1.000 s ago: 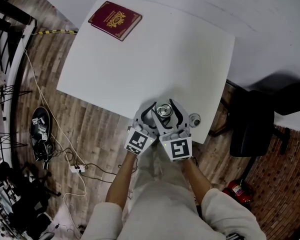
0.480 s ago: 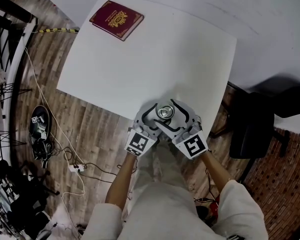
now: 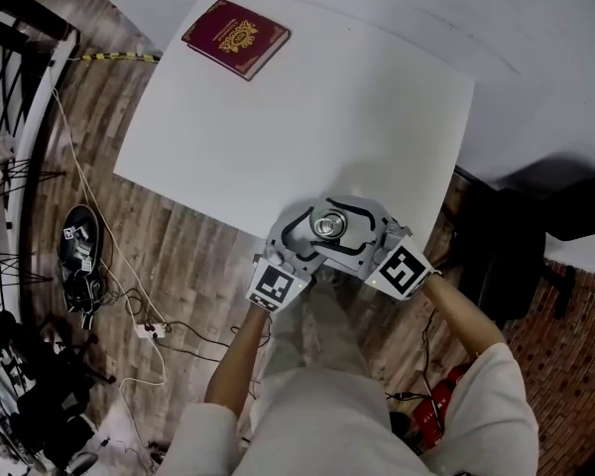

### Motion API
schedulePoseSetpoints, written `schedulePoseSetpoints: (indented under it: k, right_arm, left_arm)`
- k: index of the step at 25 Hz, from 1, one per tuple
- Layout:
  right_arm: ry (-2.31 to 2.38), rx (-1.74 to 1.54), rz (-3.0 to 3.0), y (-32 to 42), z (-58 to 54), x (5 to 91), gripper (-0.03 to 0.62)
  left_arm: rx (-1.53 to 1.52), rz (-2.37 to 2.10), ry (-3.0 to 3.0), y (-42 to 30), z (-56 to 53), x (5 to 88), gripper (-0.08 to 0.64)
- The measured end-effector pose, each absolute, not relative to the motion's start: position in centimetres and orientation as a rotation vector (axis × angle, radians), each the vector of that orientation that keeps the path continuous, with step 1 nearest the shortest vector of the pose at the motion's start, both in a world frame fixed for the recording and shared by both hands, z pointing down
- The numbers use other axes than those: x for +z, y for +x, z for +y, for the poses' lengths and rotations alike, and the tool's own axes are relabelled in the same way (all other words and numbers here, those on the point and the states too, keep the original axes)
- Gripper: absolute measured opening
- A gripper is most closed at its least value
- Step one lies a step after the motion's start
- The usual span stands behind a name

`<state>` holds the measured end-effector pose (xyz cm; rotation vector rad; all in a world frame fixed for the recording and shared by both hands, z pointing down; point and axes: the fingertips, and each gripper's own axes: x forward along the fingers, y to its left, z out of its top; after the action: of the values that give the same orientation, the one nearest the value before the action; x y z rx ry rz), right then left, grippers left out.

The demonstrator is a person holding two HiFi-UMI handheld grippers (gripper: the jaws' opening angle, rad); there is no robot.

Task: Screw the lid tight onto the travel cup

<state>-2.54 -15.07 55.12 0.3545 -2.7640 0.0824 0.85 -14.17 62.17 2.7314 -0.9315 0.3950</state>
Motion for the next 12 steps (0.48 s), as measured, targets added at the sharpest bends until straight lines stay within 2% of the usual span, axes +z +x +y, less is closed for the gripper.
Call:
schedulePoseSetpoints:
  k: [4,12]
  right_arm:
    - [0.332,0.082,-2.772,-2.64,-15.00,55.02,0.262]
    - [0.533,0.092,-2.776,-2.57,-15.49,54.99,0.261]
  left_arm:
    - [0.396,-0.938,2.731,0.81,-14.11,62.04,0.312]
    - [0.398,-0.942,2.730,0.70,-14.24,62.01,0.311]
